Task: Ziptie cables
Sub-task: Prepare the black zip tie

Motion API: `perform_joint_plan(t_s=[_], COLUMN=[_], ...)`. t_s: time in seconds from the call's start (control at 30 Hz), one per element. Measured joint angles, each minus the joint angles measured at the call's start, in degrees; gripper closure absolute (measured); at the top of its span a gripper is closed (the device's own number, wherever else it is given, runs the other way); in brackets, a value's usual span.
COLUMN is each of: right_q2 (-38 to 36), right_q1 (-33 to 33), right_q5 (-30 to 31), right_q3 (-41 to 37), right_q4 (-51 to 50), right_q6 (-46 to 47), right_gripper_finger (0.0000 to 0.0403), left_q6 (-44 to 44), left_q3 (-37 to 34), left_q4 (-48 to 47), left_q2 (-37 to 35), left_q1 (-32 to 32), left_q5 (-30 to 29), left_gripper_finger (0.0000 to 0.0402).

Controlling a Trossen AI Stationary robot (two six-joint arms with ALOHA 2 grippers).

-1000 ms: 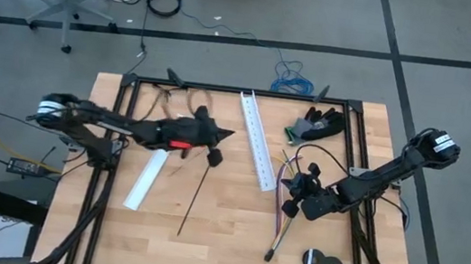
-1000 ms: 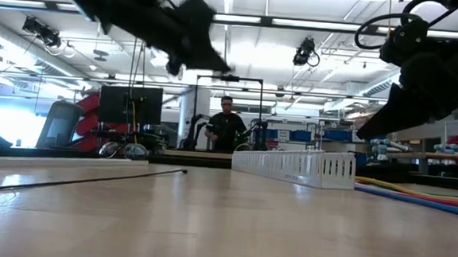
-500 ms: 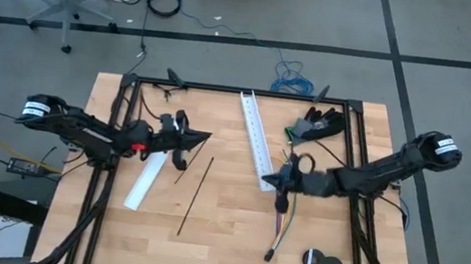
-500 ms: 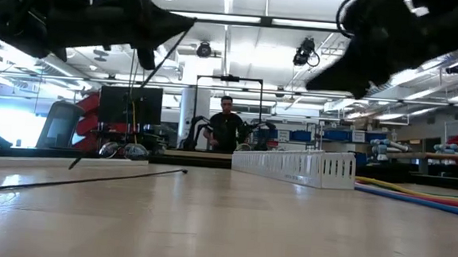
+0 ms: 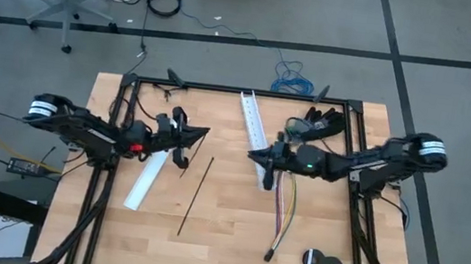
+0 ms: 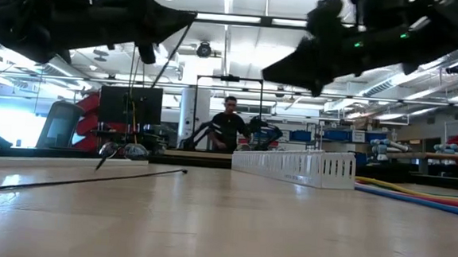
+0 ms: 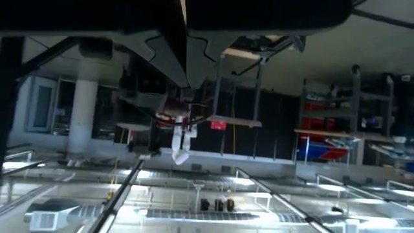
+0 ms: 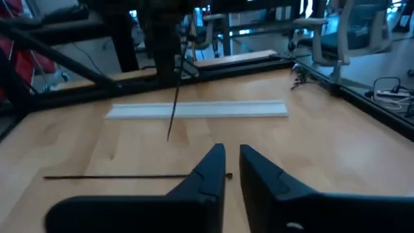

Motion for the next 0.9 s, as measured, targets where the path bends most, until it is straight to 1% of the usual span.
perform_joint_plan(t_s=[0.13, 0.2, 0.23, 0.3, 0.43, 0.53, 0.73, 0.9], right_q2=[8.3, 11.1, 12.4, 14.6, 17.7, 18.9, 18.9, 18.9], right_q1=[-0.8, -1.1, -1.2, -1.6, -2.2, -2.7, -4.2, -5.1], right_q5=[-0.9, -2.7, -3.6, -4.7, -5.4, -7.1, -11.2, -12.4], right_q3=[5.1, 7.3, 8.2, 10.1, 12.4, 12.5, 12.8, 12.8], right_q4=[3.3, 6.5, 7.7, 8.5, 9.1, 12.6, 14.3, 14.6], right_q6=[-2.4, -4.0, -4.6, -4.9, -5.0, -5.0, -4.7, -2.9], right_gripper_finger=[0.0315, 0.0298, 0.0292, 0.0283, 0.0280, 0.0287, 0.0290, 0.0291], left_q6=[-0.1, -0.2, -0.3, -0.7, -1.6, -1.9, -2.5, -2.5], left_q3=[1.8, 3.3, 4.0, 5.6, 7.7, 8.3, 9.3, 9.4], left_q4=[5.4, 4.2, 5.2, 5.0, 5.4, 5.4, 5.3, 5.3], left_q2=[7.9, 10.3, 11.9, 13.9, 16.6, 17.9, 18.3, 18.3], left_q1=[0.0, 0.0, 0.0, 0.0, 0.0, 0.0, 0.0, 0.1], left_q5=[-0.3, -0.3, -0.3, 0.4, 2.2, 2.6, 2.8, 2.8], left_gripper_finger=[0.0401, 0.0401, 0.0401, 0.0401, 0.0401, 0.0401, 0.0401, 0.0401])
